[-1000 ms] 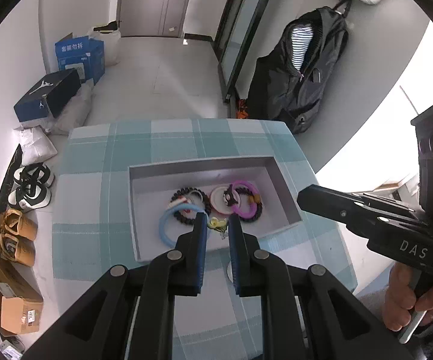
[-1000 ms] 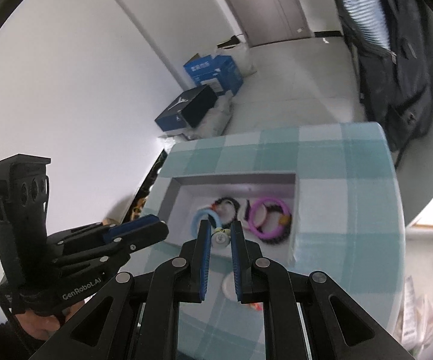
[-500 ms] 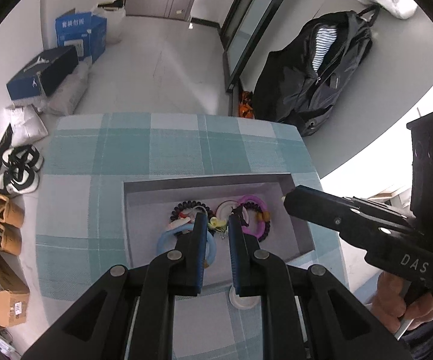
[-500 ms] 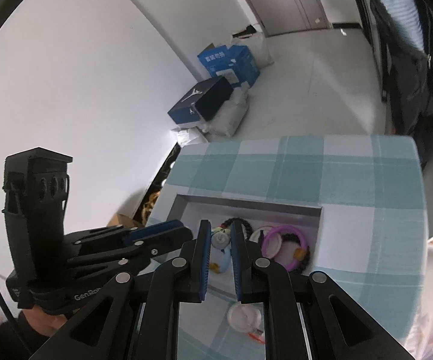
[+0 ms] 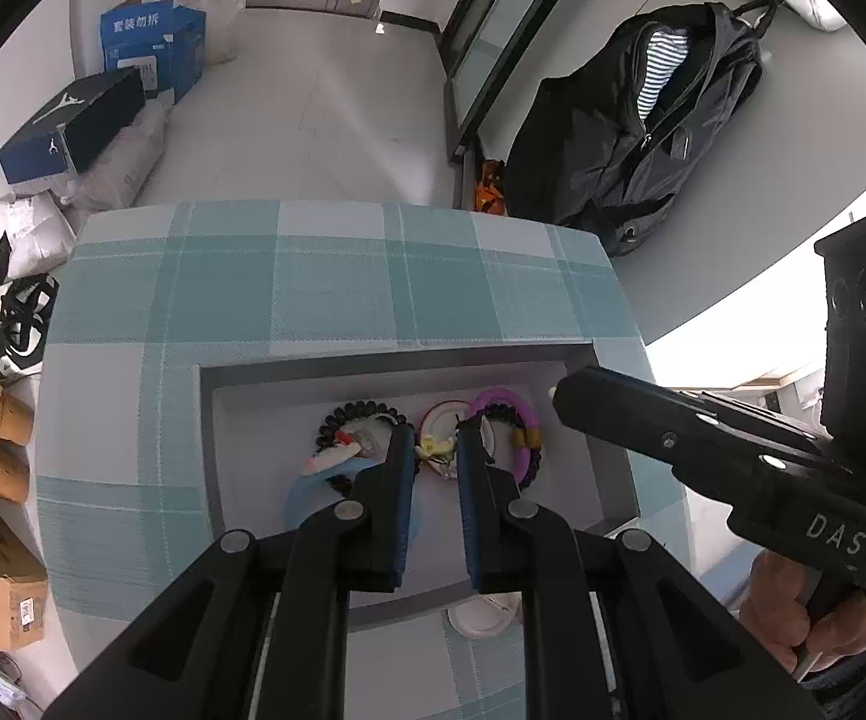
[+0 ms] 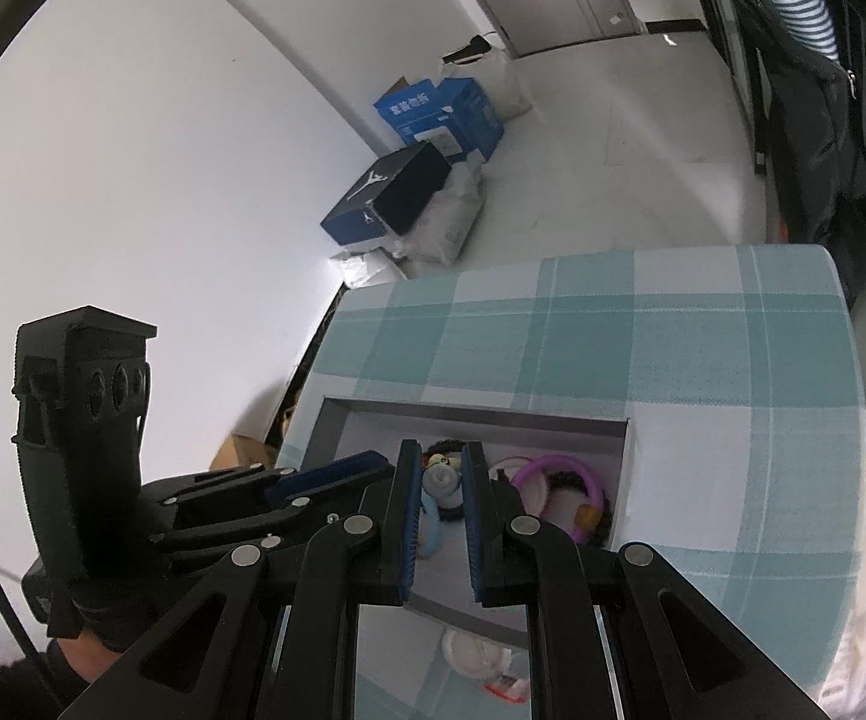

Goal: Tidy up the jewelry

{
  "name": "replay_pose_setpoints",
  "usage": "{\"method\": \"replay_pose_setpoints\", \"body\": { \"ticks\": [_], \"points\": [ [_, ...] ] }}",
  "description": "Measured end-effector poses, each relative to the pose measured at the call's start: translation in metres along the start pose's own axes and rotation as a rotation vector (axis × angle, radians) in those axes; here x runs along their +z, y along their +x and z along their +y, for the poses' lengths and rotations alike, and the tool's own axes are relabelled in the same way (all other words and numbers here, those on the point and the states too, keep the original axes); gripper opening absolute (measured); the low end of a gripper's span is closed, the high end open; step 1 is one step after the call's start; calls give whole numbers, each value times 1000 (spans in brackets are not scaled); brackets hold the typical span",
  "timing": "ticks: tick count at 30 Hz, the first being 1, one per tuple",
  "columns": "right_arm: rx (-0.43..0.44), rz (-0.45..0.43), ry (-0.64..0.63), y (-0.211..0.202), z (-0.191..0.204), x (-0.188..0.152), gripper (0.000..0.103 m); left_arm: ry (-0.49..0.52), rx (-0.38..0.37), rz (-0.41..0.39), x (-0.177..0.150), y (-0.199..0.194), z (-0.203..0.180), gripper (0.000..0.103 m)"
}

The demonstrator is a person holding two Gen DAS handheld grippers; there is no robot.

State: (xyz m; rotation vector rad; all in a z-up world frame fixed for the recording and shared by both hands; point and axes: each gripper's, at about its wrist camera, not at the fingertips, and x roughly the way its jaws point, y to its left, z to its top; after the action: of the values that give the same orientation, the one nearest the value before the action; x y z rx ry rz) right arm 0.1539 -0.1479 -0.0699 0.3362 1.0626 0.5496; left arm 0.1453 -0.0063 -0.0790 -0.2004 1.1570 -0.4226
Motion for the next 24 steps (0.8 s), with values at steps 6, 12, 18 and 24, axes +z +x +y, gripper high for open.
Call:
{"method": "replay_pose_setpoints", "body": {
  "ticks": [6, 12, 18, 24],
  "points": [
    [14, 28, 53, 4, -6, 0, 20, -61, -42, 38, 4, 3, 9, 12],
    [-2, -14, 66, -7, -11, 0, 33, -91, -49, -8, 2, -6, 14, 56],
    [-34, -55, 60, -20, -15, 0, 43, -91, -37, -29, 1, -13, 15, 56],
    [-58, -85, 42, -31, -17, -6, 58, -79, 23, -55, -6, -16, 14, 56]
  ]
}}
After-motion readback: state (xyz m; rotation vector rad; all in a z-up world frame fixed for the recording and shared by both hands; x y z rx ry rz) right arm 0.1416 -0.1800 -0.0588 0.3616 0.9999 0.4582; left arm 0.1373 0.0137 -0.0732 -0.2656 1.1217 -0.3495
